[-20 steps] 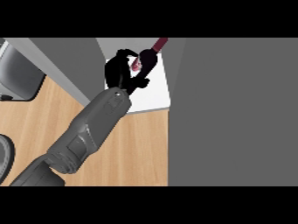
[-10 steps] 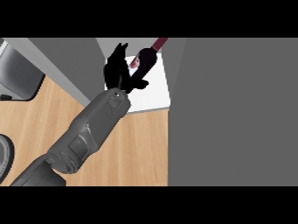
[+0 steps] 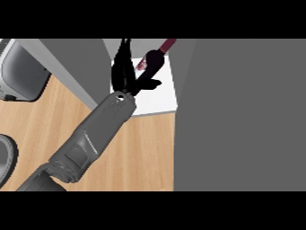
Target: Pick up the wine, place it into the cabinet and close the cabinet
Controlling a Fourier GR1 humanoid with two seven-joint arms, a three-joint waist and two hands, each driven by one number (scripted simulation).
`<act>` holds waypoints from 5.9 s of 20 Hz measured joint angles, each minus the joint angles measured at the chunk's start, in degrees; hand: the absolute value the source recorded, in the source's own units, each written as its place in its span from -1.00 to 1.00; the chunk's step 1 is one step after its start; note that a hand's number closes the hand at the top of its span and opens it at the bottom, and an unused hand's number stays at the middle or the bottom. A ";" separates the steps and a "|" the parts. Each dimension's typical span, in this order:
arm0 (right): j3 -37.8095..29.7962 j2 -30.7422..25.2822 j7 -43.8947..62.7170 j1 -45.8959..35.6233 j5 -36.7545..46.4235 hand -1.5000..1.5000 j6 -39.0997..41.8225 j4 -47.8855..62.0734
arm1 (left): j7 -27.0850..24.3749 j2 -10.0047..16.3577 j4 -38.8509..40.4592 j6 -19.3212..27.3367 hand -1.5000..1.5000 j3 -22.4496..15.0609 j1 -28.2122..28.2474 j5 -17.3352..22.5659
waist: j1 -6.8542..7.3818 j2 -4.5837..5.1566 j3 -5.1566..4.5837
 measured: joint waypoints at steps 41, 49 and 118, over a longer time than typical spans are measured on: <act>4.95 -0.44 1.47 1.79 1.88 -1.00 -9.67 -1.79 | -16.69 3.76 -55.51 -8.35 -1.00 -9.89 33.45 21.54 | 7.16 -2.41 0.17; 4.10 -2.66 2.23 0.88 2.91 -1.00 -10.43 -2.04 | -12.23 12.82 -72.80 -10.67 -1.00 -13.35 45.39 19.68 | 7.09 -2.29 0.18; 22.70 9.78 16.15 -71.69 -8.33 1.00 -35.20 37.84 | -17.05 32.09 -93.22 -60.82 1.00 19.87 80.09 37.20 | 7.92 -2.01 0.25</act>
